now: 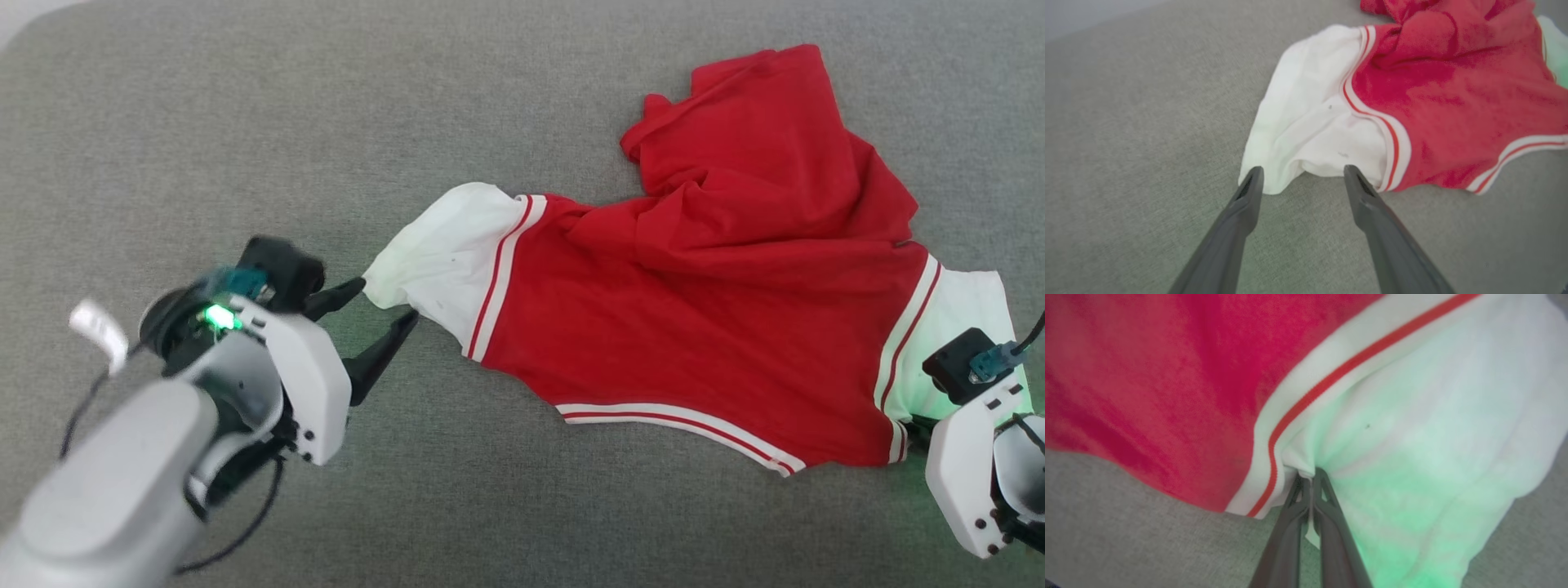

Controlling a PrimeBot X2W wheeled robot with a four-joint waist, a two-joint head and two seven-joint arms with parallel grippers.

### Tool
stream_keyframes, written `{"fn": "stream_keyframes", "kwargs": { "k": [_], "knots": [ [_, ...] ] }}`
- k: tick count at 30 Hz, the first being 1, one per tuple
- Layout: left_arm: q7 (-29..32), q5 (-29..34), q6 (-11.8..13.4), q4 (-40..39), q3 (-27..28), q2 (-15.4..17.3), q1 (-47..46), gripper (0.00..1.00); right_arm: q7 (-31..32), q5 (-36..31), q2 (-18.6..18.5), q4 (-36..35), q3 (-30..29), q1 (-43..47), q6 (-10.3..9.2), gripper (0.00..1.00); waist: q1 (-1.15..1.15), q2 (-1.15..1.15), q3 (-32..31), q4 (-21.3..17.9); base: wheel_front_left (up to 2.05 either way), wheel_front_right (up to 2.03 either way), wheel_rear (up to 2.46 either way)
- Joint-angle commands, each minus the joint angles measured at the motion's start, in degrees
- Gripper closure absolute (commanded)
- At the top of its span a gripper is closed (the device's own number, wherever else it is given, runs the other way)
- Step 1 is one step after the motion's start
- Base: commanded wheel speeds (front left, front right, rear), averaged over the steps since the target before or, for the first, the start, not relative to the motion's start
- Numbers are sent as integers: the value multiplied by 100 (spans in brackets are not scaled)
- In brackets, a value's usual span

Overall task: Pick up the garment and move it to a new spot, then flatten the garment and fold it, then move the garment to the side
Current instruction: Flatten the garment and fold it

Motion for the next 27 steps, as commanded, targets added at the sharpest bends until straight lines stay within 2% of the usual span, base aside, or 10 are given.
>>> {"fn": "stream_keyframes", "kwargs": {
  "k": [1,4,6,9,16,17,19,20,27],
  "knots": [
    [424,-255,5,-42,-263,155,-323,0,114,-39,215,197,248,170,-7,100,0,0,61,-30,0,0,0],
    [1149,-852,7,40,-687,370,-793,0,143,-56,275,112,308,83,-5,100,0,0,153,-94,0,0,0],
    [1387,-1095,7,131,-895,434,-1110,0,151,-70,300,71,338,45,-5,100,0,0,214,-137,0,0,0],
    [1571,-1463,7,371,-1117,335,-1393,0,151,-70,333,69,392,-38,-5,100,0,0,293,-191,0,0,0],
    [1741,-1855,6,957,-1714,92,-1800,0,124,-79,376,62,468,-182,-19,100,0,0,483,-279,0,0,0],
    [1715,-1942,6,1048,-1781,45,-1819,27,114,-79,384,66,476,-200,-19,100,0,0,498,-289,0,0,0],
    [1664,-2120,6,1167,-1915,-4,-1853,96,112,-74,398,84,500,-232,-23,100,0,0,514,-304,0,0,0],
    [1650,-2193,6,1226,-1969,-10,-1870,100,109,-69,405,90,508,-242,-23,100,0,0,516,-314,0,0,0],
    [1213,-2609,5,1295,-2261,140,-1875,100,-134,-30,457,99,360,-283,-23,100,0,0,350,-365,0,0,0]
  ]
}}
